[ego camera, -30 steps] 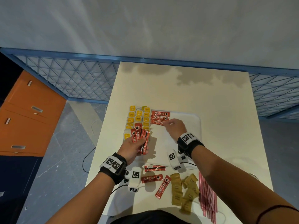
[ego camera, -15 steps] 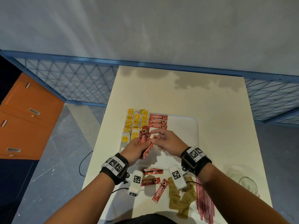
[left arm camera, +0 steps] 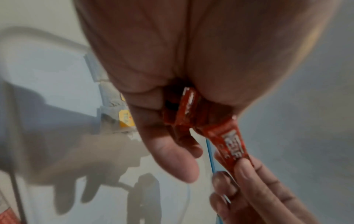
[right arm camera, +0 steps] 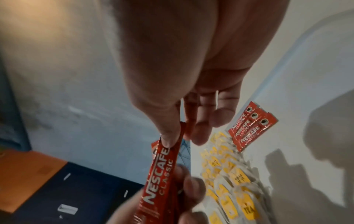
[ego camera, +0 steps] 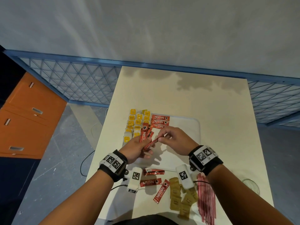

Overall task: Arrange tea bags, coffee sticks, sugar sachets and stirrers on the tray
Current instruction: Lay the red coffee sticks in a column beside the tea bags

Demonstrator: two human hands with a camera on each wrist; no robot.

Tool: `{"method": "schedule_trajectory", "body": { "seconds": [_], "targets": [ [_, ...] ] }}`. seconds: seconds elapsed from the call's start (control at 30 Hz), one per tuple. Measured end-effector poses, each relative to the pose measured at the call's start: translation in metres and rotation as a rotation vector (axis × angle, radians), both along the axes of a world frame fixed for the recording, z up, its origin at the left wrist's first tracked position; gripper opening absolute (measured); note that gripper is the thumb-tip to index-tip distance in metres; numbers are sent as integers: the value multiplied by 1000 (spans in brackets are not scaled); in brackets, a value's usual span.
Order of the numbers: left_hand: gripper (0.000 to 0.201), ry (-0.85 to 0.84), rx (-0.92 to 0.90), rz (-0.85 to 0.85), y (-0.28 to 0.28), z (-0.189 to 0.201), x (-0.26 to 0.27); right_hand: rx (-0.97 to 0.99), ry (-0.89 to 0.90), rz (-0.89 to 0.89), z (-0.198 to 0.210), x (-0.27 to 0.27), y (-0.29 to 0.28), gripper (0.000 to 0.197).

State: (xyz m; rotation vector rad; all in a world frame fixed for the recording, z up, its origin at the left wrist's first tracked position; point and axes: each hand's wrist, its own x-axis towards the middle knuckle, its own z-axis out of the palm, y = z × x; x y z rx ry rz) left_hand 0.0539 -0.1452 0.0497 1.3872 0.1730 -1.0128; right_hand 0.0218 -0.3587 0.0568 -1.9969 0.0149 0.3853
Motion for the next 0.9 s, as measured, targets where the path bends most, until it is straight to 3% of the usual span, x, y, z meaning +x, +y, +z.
{"method": "schedule_trajectory", "body": {
  "seconds": [0.1, 0.2, 0.27, 0.47, 0.6, 0.73, 0.9],
  "targets": [
    [17, -36, 49, -49, 5, 0, 4, 100, 60, -20, 15, 5, -7, 6],
    [6, -128, 127, -184, 10, -2, 6, 151, 43, -44, 20, 10, -9, 24],
    [11, -206, 174, -284, 10, -1, 6, 137, 40, -40, 21, 13, -6, 31],
    [17, -289, 178, -396, 7, 3, 4, 60, 81, -3, 10, 14, 2, 13],
    [16, -333, 198, -414, 12, -1, 5, 52, 87, -95, 7, 10, 1, 13],
    [18, -304, 234, -297, 17, -9, 4, 174, 117, -259, 0, 9, -7, 17],
    [10, -123, 120, 69, 17, -19, 4, 485, 247, -520, -7, 6, -10, 22]
  ]
}}
